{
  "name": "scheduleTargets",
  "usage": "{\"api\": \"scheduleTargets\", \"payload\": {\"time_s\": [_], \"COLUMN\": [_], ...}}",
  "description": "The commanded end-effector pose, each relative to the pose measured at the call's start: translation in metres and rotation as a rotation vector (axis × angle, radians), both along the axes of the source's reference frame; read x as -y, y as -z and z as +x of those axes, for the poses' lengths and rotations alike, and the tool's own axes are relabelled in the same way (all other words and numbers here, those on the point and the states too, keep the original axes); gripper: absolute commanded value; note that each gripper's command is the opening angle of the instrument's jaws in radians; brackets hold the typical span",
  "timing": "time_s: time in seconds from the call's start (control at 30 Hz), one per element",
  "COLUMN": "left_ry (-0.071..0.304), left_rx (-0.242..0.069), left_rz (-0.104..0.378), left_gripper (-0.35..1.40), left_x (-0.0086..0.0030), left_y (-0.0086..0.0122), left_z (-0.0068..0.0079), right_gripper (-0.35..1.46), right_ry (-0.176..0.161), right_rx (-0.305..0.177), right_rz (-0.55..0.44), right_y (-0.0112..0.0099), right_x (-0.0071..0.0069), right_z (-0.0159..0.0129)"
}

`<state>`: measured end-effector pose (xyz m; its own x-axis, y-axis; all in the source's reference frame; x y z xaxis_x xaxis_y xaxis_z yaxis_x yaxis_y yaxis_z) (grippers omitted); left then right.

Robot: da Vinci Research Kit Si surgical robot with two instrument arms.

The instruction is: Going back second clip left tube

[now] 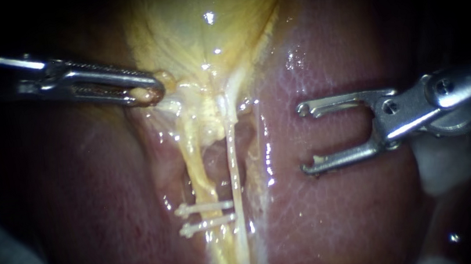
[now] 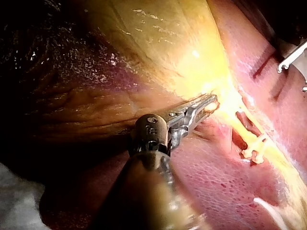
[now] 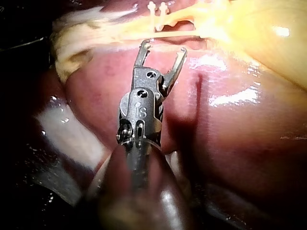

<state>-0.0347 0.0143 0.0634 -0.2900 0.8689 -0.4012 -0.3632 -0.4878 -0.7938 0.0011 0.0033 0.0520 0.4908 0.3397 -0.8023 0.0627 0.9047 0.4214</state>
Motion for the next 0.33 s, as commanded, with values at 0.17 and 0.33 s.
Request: {"api": "scheduleTargets", "payload": {"time_s": [0.17, 0.33], "left_ry": [-0.001, -0.002], "left_rx": [0.002, 0.003], "left_rz": [0.004, 0.005], "left_gripper": [-0.35, -0.35], "left_x": [-0.0003, -0.0003], "left_y": [0.0004, 0.0005], "left_z": [0.0000, 0.0000], "right_gripper": [0.50, 0.50], "right_ry": [0.001, 0.013], "right_rx": [0.000, -0.008], "right_rz": [0.000, 0.000], "right_y": [0.0000, 0.0001], "right_x": [0.0000, 0.0002], "right_z": [-0.0002, -0.0001]}}
